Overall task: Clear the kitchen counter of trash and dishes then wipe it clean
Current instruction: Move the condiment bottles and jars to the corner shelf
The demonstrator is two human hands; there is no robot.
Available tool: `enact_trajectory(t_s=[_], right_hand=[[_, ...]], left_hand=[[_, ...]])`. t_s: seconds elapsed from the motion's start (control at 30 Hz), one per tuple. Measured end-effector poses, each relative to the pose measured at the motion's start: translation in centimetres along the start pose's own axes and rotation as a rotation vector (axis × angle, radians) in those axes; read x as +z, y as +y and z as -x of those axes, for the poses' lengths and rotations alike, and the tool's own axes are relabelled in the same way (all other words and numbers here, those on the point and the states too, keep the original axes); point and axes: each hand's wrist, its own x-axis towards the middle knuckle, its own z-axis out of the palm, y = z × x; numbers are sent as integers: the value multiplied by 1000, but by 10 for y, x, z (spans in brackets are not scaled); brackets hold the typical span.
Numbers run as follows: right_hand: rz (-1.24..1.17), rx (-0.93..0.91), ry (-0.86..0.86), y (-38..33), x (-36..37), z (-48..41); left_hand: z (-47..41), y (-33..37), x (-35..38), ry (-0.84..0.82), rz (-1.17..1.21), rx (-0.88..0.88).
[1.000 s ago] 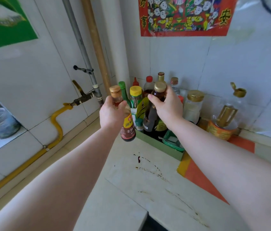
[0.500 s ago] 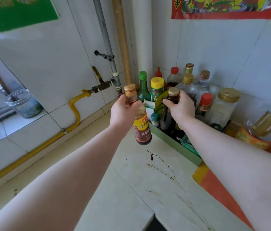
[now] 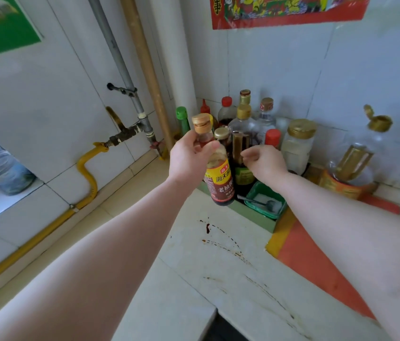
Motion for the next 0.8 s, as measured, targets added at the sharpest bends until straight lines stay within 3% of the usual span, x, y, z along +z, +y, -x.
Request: enact_trajectory(t_s=[0.07,0.17,0.4,0.57,0.8], right_hand=[[122,2,-84,12,-6,6],[226,8,-68,28,-14,10],[235,41,-76,50,-25,21],[304,70,-223,61,-28,29],[310,76,-184,69,-32,24]], left_hand=[[2,5,11,-11,-29,29],[5,8,28,-8,-47,57],[3,6,54,-24,-157,144],[-5,4,57,67,-58,-1],[-9,-7,73,45,-47,-69]])
